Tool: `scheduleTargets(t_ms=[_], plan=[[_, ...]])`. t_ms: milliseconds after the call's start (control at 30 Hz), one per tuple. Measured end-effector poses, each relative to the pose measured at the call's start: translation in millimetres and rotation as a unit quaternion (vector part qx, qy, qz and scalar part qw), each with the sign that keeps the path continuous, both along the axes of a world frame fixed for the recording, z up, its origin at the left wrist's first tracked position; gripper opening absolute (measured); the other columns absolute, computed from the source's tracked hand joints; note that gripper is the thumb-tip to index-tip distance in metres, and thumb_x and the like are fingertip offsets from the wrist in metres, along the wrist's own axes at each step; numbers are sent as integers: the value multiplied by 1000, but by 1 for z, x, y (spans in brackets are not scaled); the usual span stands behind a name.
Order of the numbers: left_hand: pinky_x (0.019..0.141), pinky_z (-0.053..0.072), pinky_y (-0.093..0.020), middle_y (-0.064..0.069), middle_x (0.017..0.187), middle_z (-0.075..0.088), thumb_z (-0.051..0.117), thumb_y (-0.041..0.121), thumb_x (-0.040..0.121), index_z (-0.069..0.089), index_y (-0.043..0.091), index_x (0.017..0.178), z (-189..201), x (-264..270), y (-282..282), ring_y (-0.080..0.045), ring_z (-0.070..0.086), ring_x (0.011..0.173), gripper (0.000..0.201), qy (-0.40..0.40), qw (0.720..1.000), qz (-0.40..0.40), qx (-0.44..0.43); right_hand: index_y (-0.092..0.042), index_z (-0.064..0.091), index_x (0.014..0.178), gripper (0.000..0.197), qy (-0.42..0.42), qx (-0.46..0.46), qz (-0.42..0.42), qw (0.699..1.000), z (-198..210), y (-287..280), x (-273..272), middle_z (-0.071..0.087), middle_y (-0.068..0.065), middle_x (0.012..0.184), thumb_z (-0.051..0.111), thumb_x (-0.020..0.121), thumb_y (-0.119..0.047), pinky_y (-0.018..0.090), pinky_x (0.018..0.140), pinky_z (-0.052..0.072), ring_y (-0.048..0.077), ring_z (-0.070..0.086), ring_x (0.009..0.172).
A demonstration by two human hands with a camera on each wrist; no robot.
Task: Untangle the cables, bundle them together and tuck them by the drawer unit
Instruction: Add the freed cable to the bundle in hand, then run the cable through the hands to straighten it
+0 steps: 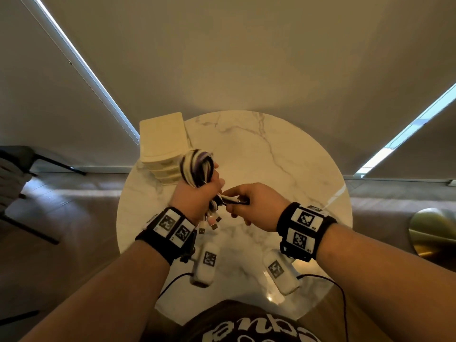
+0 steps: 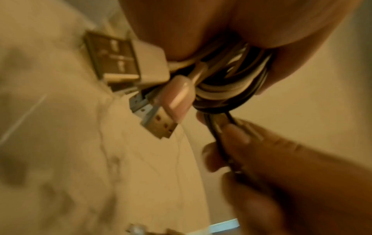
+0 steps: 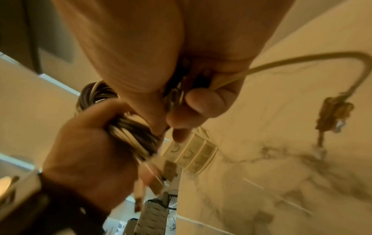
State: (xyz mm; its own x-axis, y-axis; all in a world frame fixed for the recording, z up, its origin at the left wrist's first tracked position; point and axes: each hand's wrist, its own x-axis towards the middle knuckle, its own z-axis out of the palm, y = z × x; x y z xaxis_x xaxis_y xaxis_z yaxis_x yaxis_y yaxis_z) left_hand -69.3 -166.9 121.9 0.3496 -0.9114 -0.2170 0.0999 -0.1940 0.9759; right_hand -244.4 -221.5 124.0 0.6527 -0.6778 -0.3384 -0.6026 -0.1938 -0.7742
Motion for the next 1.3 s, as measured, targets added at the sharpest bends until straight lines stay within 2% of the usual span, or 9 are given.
scheduleTargets(t_ms=[133,267,400,567,700,800,1000,1133,1300], plan=[[42,50,-34,-20,72,60,76,16,90,67,8,97,2,-4,7,-22,58,53,14,-183,982,-37,30,-39,68,129,33,15,67,-3,998,2,-5,-2,71,-8,67,67,96,-43,32,56,59,6,58,48],[43,43,-21,1,59,55,77,19,88,59,13,75,-3,0,8,-3,51,45,23,-260,963,-67,36,-29,78,103,19,9,92,2,996,3,-10,0,77,0,78,64,99,-40,35,67,57,10,60,55],[54,42,-11,9,67,55,70,2,88,56,26,82,-6,1,12,5,55,56,29,-250,960,-121,30,-15,80,93,22,3,132,-37,990,5,-13,6,78,11,83,63,98,-29,34,60,52,17,58,58],[42,44,-17,5,55,56,67,4,90,56,17,80,-13,0,17,-2,54,42,20,-215,956,-167,109,-13,80,82,26,57,113,-16,992,11,-12,12,77,9,77,65,94,-31,39,61,57,18,59,56],[61,55,-39,-6,68,60,65,5,92,67,13,92,-26,12,11,-23,62,64,9,-11,993,4,114,-23,77,83,24,69,68,12,995,17,-10,11,70,-6,61,61,97,-34,51,62,63,14,60,53],[79,60,-42,-4,67,51,56,2,98,60,9,90,-22,16,0,-20,60,64,12,274,954,112,41,-29,72,101,20,22,62,-3,998,14,-6,10,74,-9,73,53,104,-34,46,58,61,11,58,54],[62,48,-29,2,60,44,48,21,103,49,16,69,-1,25,-5,-15,50,53,35,423,900,105,24,-32,70,106,33,-80,143,-30,986,-10,10,0,59,-4,66,44,106,-51,35,58,45,16,46,56],[58,45,-28,2,64,44,55,11,99,59,15,73,-2,41,-10,-13,45,53,26,354,921,164,14,-36,73,100,28,-20,83,-1,996,-19,4,-13,54,-10,64,55,97,-57,48,73,59,18,54,63],[62,47,-35,-4,60,57,89,30,74,72,13,78,-19,52,-6,-23,53,55,25,129,977,122,116,-32,74,100,12,27,-38,72,996,9,-18,-10,65,-10,71,62,100,-37,33,67,49,9,56,63]])
